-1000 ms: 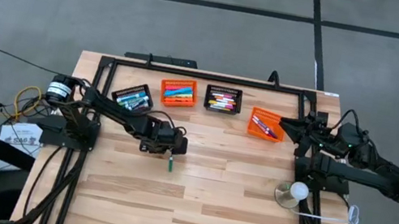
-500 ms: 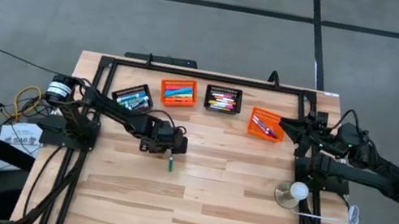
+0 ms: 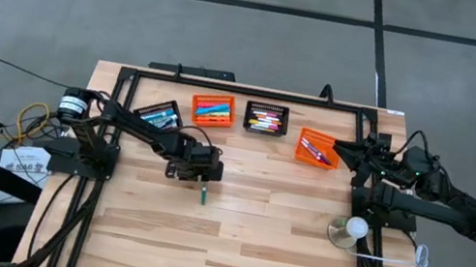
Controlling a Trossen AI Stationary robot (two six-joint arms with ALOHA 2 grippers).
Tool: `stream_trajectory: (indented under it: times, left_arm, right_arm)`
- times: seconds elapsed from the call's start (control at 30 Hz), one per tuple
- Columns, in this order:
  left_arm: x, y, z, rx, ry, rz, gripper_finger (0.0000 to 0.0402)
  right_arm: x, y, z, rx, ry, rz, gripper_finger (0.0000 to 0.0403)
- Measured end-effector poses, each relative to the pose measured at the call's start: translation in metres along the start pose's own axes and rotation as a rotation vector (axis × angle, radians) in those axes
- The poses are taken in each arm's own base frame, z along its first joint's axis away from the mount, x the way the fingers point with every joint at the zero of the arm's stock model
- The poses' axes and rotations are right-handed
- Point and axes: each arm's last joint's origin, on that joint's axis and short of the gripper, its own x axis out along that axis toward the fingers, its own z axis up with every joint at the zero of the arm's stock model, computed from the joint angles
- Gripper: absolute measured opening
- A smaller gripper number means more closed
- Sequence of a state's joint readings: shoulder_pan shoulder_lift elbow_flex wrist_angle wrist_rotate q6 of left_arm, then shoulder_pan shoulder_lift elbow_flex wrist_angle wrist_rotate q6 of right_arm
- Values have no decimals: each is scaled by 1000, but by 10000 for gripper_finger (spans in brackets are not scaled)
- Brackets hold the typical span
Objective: Pick & Place Markers
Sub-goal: Put the small green marker pen into the right orange bin
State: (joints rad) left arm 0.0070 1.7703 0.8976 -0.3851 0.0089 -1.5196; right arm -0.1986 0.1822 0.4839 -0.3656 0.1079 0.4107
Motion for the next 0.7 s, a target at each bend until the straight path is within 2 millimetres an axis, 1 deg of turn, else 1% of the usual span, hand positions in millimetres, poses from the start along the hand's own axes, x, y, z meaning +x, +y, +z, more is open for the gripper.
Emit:
stream_trajectory:
  times: [0.13,0.4,0.5,0.7]
  left_arm:
    - [4,1,0,-5,15,23,151]
    - [4,3,1,-14,15,38,136]
    - [4,4,3,-44,20,56,128]
    - [4,6,2,-45,19,72,92]
  right_arm:
    - [0,0,0,0,0,-1,98]
    - [0,0,0,0,0,-1,98]
    - [0,0,0,0,0,-1,98]
    - [0,0,0,0,-1,0,98]
